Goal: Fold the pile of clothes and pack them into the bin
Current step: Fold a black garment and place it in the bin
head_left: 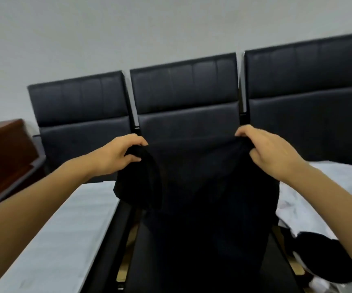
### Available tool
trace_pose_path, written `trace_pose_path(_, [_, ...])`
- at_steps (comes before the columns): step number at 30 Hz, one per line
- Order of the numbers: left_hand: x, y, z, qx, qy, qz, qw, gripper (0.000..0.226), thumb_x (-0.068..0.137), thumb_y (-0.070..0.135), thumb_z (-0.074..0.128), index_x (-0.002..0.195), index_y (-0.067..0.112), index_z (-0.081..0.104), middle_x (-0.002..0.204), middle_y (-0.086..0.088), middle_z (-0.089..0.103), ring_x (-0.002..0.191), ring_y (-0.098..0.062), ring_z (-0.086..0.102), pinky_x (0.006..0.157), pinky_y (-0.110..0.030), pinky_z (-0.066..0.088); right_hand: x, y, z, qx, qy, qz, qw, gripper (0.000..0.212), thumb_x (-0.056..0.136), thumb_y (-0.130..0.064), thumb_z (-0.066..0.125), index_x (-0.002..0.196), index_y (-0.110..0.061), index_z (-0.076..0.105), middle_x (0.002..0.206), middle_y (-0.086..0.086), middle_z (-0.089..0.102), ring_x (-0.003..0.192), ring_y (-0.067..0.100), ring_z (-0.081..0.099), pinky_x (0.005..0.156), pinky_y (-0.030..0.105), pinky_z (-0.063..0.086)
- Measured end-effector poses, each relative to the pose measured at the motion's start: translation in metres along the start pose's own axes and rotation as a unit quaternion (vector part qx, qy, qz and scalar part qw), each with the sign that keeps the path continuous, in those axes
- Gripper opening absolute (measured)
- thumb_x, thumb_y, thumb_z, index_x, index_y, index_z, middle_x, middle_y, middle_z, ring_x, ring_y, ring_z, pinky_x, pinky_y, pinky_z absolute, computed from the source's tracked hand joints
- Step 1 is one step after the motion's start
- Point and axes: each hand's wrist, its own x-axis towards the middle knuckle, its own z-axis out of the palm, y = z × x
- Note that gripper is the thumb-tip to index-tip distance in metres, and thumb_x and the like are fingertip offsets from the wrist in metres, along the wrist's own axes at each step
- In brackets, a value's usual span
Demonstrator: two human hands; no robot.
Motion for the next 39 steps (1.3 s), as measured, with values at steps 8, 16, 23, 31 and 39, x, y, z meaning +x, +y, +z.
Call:
trace_pose_path(8, [-0.068, 0.07, -0.078, -0.146, 0.221, 0.037, 0.963, 0.029, 0.09, -0.009, 0.06, 0.09, 0.018, 0.068, 0.082, 0.013, 0.071, 0.08, -0.001, 0.065, 0.076, -0.016, 0.052, 0.018, -0.069, -0.078, 0.217, 0.173, -0.019, 0.961, 0.03, 0.092, 0.005, 0.04, 0.101, -0.017, 0.057, 0.084, 0.003, 0.063, 0.074, 0.02, 0.057, 0.065, 0.031, 0.046])
trace_pose_path(16, [-0.112, 0.098, -0.109, -0.115, 0.325, 0.03, 0.938, 0.038, 0.084, -0.016, 0.046, 0.085, 0.017, 0.063, 0.072, 0.015, 0.069, 0.07, 0.004, 0.065, 0.063, -0.012, 0.051, -0.002, -0.076, -0.154, -0.225, 0.05, -0.148, 0.962, 0.042, 0.08, -0.008, 0.064, 0.121, -0.014, 0.058, 0.096, 0.013, 0.073, 0.077, 0.038, 0.064, 0.061, 0.034, 0.037])
trace_pose_path(23, [-0.124, 0.091, -0.097, -0.057, 0.283, 0.036, 0.957, 0.04, 0.086, -0.011, 0.047, 0.087, 0.027, 0.058, 0.082, 0.016, 0.067, 0.07, -0.002, 0.063, 0.061, -0.01, 0.046, -0.019, -0.071, -0.158, -0.112, 0.009, -0.03, 0.993, 0.036, 0.085, -0.006, 0.055, 0.118, -0.022, 0.056, 0.08, 0.01, 0.059, 0.073, 0.032, 0.054, 0.064, 0.039, 0.048])
trace_pose_path(31, [-0.13, 0.072, -0.082, -0.045, 0.143, 0.009, 0.989, 0.031, 0.087, -0.004, 0.062, 0.071, 0.022, 0.059, 0.073, -0.002, 0.062, 0.068, -0.022, 0.062, 0.064, -0.022, 0.05, -0.03, -0.049, -0.146, -0.016, -0.055, -0.016, 0.998, 0.034, 0.087, 0.007, 0.049, 0.104, -0.02, 0.059, 0.084, 0.003, 0.062, 0.072, 0.022, 0.06, 0.067, 0.043, 0.054])
trace_pose_path(39, [-0.112, 0.064, -0.054, -0.129, 0.109, -0.037, 0.985, 0.009, 0.093, 0.003, 0.06, 0.084, 0.004, 0.06, 0.081, -0.017, 0.066, 0.077, -0.036, 0.067, 0.068, -0.045, 0.056, -0.03, -0.03, -0.127, 0.192, -0.177, 0.055, 0.964, 0.023, 0.092, 0.003, 0.059, 0.088, -0.012, 0.075, 0.08, 0.004, 0.076, 0.073, 0.016, 0.073, 0.062, 0.017, 0.055])
